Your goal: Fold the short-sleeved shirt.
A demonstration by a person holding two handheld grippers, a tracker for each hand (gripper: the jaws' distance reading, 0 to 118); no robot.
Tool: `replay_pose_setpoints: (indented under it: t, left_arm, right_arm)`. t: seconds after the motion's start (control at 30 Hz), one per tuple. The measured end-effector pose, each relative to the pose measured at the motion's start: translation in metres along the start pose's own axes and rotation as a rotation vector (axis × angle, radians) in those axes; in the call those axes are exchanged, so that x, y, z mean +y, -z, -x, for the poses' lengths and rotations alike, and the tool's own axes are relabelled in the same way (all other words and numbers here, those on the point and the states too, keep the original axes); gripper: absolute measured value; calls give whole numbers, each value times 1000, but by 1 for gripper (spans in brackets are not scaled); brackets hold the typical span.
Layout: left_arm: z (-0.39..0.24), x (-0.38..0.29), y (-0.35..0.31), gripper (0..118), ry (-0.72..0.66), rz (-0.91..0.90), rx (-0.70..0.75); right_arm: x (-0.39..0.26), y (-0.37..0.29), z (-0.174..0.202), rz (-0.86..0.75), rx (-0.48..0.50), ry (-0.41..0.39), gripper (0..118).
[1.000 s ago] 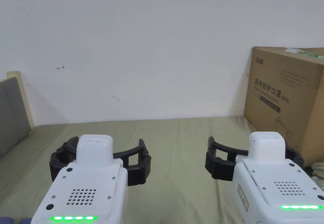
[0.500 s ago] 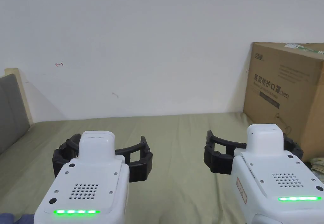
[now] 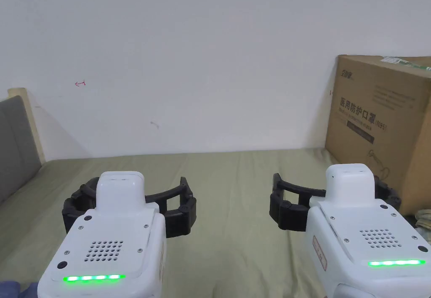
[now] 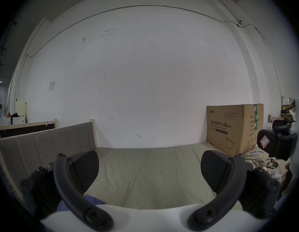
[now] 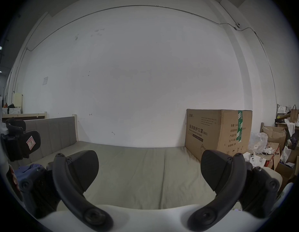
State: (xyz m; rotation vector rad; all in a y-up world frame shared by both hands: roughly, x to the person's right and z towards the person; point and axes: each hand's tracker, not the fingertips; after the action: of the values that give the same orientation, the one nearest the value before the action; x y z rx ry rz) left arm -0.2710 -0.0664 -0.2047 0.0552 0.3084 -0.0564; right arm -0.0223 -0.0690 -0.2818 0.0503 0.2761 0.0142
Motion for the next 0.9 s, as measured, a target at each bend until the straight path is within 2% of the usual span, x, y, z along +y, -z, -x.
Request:
replay_pose_setpoints:
  t: [0.07,0.23,0.4,0.43,0.47,0.5,0.53,0.57,0.6,0.7,0.83,0.9]
  left_arm:
    - [-2,-2,-2,118,18,-21,36]
    - [-1,-1,-1,118,35,2,-36]
    - [-1,-3,-4,112,18,6,-57]
    - [-1,-4,-4,110,12,8,-64]
    - [-1,-4,-5,86,7,6,-71]
    - [-2,-2,-4,51,8,12,-77]
    - [-3,-2,0,10,26,45,-68]
    - [-5,-4,3,0,52,71,-31]
    - [-4,-7,4,0,32,73,-31]
    - [2,-12,7,0,1,89,-53]
    - [11,-15,4,0,14,111,-42]
    - [26,-16,0,0,20,133,-28]
  right_arm:
    - [0,0,-1,2,10,9,118]
    - [-6,-2,-5,7,26,44,118]
    - [-9,-3,0,17,-17,-2,118]
    - [-9,-4,1,13,-11,-14,118]
    - [-9,-6,2,11,-8,-21,115]
    - [-9,-9,3,-1,0,-29,105]
    - [-9,-10,4,-14,4,-40,77]
    - [-9,-9,6,-1,3,-54,18]
    - [-9,-7,6,28,-17,-72,1]
    - [-11,-7,-2,33,15,-7,1]
    - [-15,1,1,54,-10,-5,1]
    - [-18,7,14,61,3,6,1]
